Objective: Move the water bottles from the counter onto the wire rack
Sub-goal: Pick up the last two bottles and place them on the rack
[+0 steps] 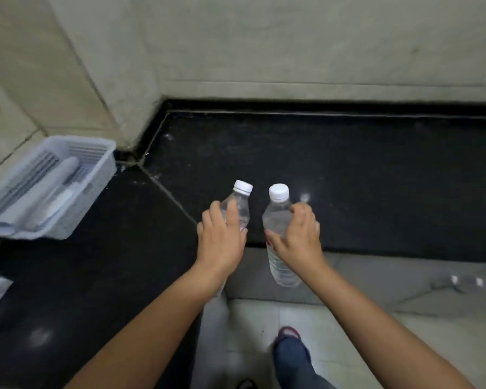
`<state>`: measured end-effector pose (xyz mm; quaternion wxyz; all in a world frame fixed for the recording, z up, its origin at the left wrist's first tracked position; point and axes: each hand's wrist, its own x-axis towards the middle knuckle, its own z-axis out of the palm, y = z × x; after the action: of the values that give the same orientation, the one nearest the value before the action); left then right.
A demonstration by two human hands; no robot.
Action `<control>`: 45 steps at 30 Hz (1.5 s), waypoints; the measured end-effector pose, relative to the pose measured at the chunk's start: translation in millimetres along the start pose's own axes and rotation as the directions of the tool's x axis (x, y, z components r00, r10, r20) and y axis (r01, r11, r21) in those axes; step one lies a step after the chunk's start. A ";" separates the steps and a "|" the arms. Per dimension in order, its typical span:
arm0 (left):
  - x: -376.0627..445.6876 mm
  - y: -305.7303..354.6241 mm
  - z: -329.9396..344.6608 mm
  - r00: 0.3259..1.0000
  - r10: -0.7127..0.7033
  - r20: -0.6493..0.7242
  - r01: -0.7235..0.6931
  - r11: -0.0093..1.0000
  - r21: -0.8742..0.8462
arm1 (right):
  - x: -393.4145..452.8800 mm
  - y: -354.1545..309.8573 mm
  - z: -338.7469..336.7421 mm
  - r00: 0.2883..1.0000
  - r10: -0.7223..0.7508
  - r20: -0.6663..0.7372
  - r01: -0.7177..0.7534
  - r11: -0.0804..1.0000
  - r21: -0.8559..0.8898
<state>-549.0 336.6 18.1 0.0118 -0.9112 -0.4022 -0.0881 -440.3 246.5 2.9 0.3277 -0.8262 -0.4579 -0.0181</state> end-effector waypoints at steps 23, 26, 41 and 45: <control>55.6 692.3 -98.2 0.543 0.551 -0.634 -0.804 0.560 -0.201 | -76.8 429.9 -523.5 0.597 -0.186 -0.781 -0.523 0.648 -0.554; 74.3 764.2 -110.2 0.493 0.516 -0.701 -0.820 0.546 -0.175 | -56.3 481.7 -579.1 0.588 -0.237 -0.774 -0.554 0.578 -0.598; 225.6 1068.2 -154.1 0.410 0.298 -0.862 -0.786 0.595 -0.168 | 82.9 703.7 -794.2 0.492 -0.420 -0.762 -0.535 0.545 -0.646; 245.3 1124.5 -144.5 0.423 0.310 -0.851 -0.784 0.596 -0.173 | 104.4 777.3 -820.6 0.513 -0.354 -0.782 -0.449 0.666 -0.596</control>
<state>417.9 -257.9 257.5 -0.0574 -0.8284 0.0259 -0.5565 439.3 -418.1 273.2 0.1413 -0.7737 -0.1574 -0.5972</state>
